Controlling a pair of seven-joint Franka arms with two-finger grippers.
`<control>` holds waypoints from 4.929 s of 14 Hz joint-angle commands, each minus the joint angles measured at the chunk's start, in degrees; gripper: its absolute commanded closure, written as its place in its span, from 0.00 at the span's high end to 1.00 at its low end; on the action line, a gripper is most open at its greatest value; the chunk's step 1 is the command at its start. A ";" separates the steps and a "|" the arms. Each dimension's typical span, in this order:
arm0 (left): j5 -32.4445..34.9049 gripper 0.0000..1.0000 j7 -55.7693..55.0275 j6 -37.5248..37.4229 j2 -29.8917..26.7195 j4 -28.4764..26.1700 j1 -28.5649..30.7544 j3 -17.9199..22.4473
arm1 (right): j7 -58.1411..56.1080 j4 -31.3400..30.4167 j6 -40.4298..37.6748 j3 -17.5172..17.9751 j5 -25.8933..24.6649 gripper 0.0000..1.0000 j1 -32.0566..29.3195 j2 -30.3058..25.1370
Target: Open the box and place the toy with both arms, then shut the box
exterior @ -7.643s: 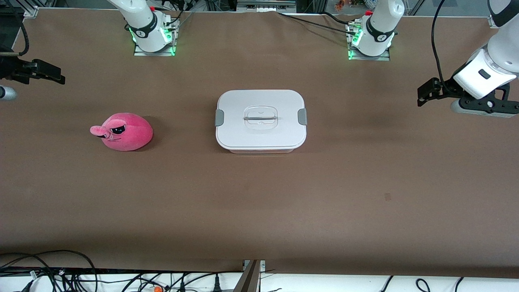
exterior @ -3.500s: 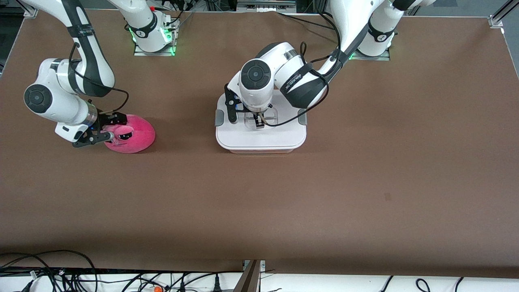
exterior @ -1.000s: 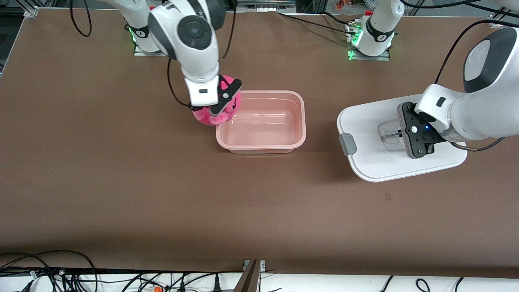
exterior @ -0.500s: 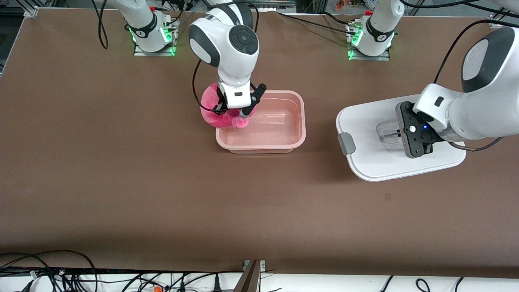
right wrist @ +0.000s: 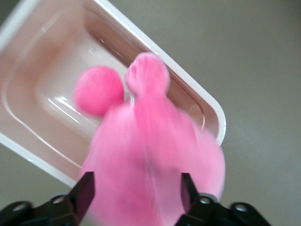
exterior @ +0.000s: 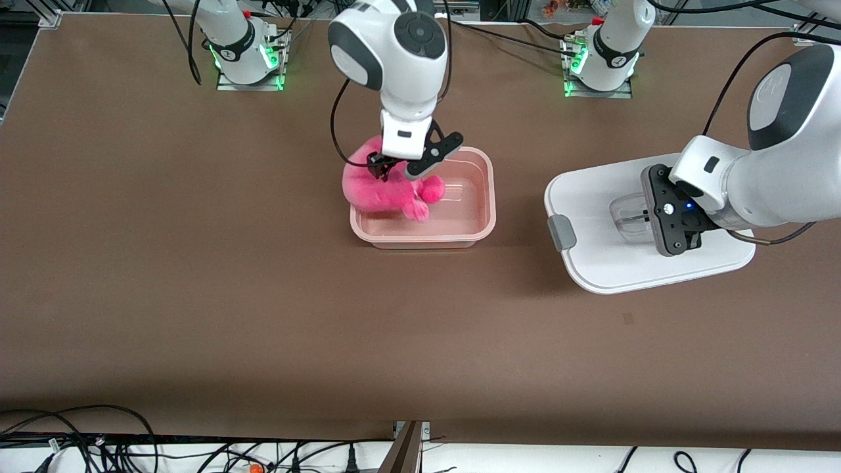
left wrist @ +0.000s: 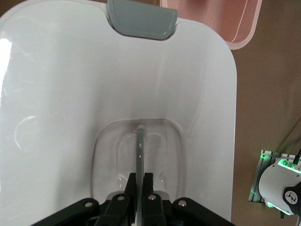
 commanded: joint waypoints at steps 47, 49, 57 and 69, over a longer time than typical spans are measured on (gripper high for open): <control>-6.15 0.00 -21.86 26.89 19.44 -1.45 -31.98 -3.41 | -14.16 -7.41 -24.74 -14.61 11.29 1.00 -34.94 -27.51; -5.80 0.00 -21.34 26.99 19.35 -1.89 -31.81 -3.32 | -14.34 -6.88 -24.74 -14.61 11.21 1.00 -34.94 -26.81; -5.54 0.00 -20.55 23.03 18.56 -1.98 -30.67 -3.41 | -14.16 -6.27 -24.65 -14.61 11.29 1.00 -34.94 -26.80; -6.15 0.04 -16.68 22.95 18.56 -2.16 -29.70 -3.41 | -14.16 -6.35 -24.83 -14.79 11.21 1.00 -35.03 -26.72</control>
